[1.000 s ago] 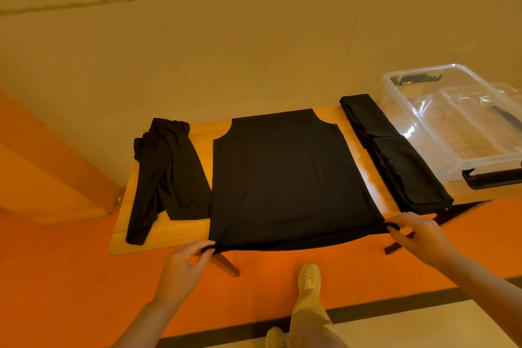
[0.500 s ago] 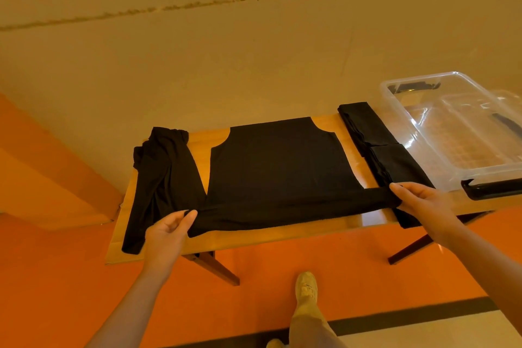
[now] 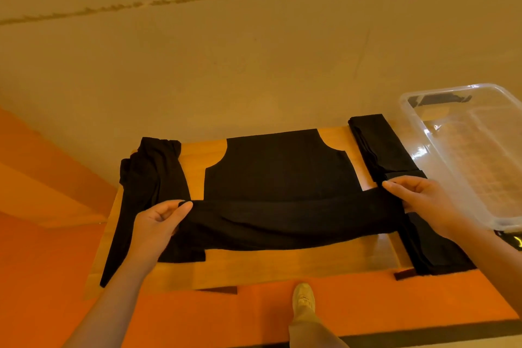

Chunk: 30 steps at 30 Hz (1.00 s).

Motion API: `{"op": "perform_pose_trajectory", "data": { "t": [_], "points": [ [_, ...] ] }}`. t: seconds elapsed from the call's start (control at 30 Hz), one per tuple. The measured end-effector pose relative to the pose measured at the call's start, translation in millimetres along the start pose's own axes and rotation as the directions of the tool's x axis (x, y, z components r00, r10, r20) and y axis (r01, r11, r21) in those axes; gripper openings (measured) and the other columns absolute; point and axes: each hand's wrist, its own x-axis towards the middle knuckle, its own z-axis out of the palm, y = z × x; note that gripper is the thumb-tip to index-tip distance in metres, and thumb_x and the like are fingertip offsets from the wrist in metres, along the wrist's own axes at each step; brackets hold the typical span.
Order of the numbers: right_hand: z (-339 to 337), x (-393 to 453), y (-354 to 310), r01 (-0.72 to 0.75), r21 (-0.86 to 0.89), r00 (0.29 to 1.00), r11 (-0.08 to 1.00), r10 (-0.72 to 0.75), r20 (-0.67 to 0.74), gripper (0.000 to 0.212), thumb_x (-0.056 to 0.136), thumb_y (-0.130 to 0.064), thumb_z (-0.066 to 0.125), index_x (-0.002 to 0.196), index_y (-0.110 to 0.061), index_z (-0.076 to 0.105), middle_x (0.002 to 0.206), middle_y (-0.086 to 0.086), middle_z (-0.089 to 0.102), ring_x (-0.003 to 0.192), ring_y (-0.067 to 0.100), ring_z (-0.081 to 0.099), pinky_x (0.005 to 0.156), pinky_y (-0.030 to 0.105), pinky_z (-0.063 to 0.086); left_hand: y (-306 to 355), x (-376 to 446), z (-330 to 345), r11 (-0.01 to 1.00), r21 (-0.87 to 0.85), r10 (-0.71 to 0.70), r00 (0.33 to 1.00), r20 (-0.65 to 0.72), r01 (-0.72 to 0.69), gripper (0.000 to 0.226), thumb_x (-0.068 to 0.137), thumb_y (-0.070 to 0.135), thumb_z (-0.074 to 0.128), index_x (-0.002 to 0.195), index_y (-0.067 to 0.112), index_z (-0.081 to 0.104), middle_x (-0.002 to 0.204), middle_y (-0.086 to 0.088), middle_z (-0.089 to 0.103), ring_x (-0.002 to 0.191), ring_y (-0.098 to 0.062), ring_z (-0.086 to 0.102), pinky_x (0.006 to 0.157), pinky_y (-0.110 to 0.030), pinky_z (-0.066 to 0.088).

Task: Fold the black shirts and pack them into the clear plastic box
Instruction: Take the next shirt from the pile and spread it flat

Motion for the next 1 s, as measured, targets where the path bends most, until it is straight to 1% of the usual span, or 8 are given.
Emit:
{"op": "perform_pose_trajectory", "data": {
  "t": [0.07, 0.2, 0.27, 0.43, 0.57, 0.7, 0.87, 1.0],
  "points": [
    [1, 31, -7, 0.021, 0.009, 1.000, 1.000, -0.021, -0.022, 0.082, 0.043, -0.073, 0.079, 0.099, -0.013, 0.071, 0.091, 0.005, 0.074, 0.086, 0.015, 0.071, 0.061, 0.020, 0.057, 11, 25, 14, 1.000, 0.005, 0.024, 0.999, -0.029, -0.023, 0.010, 0.087, 0.012, 0.066, 0.089, 0.021, 0.069, 0.073, 0.017, 0.072, 0.073, 0.006, 0.066, 0.059, -0.009, 0.051],
    [3, 101, -21, 0.021, 0.036, 0.992, 0.999, -0.016, -0.125, 0.015, 0.088, -0.024, 0.064, 0.097, -0.013, 0.070, 0.090, 0.004, 0.072, 0.083, 0.010, 0.070, 0.056, 0.013, 0.053, 23, 90, 33, 0.999, 0.017, 0.032, 0.995, -0.094, -0.030, 0.009, 0.088, 0.018, 0.067, 0.085, 0.026, 0.070, 0.072, 0.012, 0.072, 0.074, 0.002, 0.067, 0.073, -0.022, 0.053],
    [3, 140, -25, 0.027, -0.012, 0.981, 1.000, -0.029, -0.194, 0.016, 0.091, -0.023, 0.063, 0.100, -0.012, 0.070, 0.090, 0.002, 0.070, 0.076, 0.004, 0.068, 0.055, 0.011, 0.051, 23, 128, 41, 1.000, 0.021, 0.004, 0.992, -0.124, -0.001, 0.005, 0.088, 0.021, 0.068, 0.085, 0.025, 0.071, 0.077, 0.007, 0.072, 0.077, -0.004, 0.067, 0.079, -0.028, 0.053],
    [13, 228, -20, -0.047, -0.124, 0.968, 0.991, 0.014, -0.249, 0.019, 0.091, -0.028, 0.064, 0.096, -0.010, 0.071, 0.086, 0.003, 0.071, 0.083, 0.020, 0.069, 0.068, 0.028, 0.059, 13, 209, 72, 0.974, 0.227, 0.053, 0.987, -0.153, -0.017, 0.015, 0.090, 0.026, 0.067, 0.097, 0.014, 0.072, 0.083, 0.010, 0.067, 0.080, 0.000, 0.061, 0.073, -0.011, 0.044],
    [35, 262, -13, -0.074, -0.410, 0.950, 0.909, -0.061, -0.306, 0.024, 0.094, -0.032, 0.060, 0.105, -0.012, 0.068, 0.089, 0.000, 0.068, 0.077, 0.014, 0.063, 0.068, 0.024, 0.049, -16, 253, 96, 0.917, 0.396, 0.043, 0.977, -0.210, 0.044, 0.022, 0.090, 0.038, 0.063, 0.094, 0.018, 0.072, 0.088, 0.002, 0.069, 0.088, -0.015, 0.064, 0.084, -0.031, 0.049],
    [56, 263, -2, 0.070, -0.537, 0.933, 0.841, -0.245, -0.262, 0.030, 0.095, -0.023, 0.057, 0.121, -0.009, 0.057, 0.120, 0.007, 0.059, 0.099, 0.011, 0.055, 0.079, 0.021, 0.043, -29, 260, 113, 0.814, 0.561, 0.051, 0.943, -0.329, 0.152, 0.037, 0.093, 0.047, 0.053, 0.122, 0.024, 0.061, 0.116, 0.000, 0.064, 0.111, -0.023, 0.059, 0.098, -0.042, 0.042],
    [82, 239, 29, 0.327, -0.729, 0.909, 0.602, -0.412, 0.068, 0.038, 0.095, -0.023, 0.056, 0.130, -0.009, 0.056, 0.139, 0.008, 0.050, 0.127, 0.025, 0.048, 0.103, 0.036, 0.042, -50, 206, 141, 0.497, 0.804, 0.377, 0.916, 0.139, -0.327, 0.045, 0.100, 0.037, 0.043, 0.138, 0.014, 0.048, 0.147, -0.006, 0.043, 0.137, -0.022, 0.037, 0.109, -0.043, 0.028],
    [97, 223, 48, 0.363, -0.825, 0.904, 0.433, -0.380, 0.198, 0.049, 0.100, -0.036, 0.040, 0.144, -0.014, 0.041, 0.154, 0.004, 0.032, 0.142, 0.019, 0.030, 0.118, 0.040, 0.020, -75, 176, 148, 0.367, 0.838, 0.317, 0.901, 0.295, -0.404, 0.058, 0.098, 0.050, 0.030, 0.147, 0.018, 0.035, 0.158, -0.004, 0.025, 0.146, -0.019, 0.019, 0.114, -0.042, 0.024]
  ]
}}
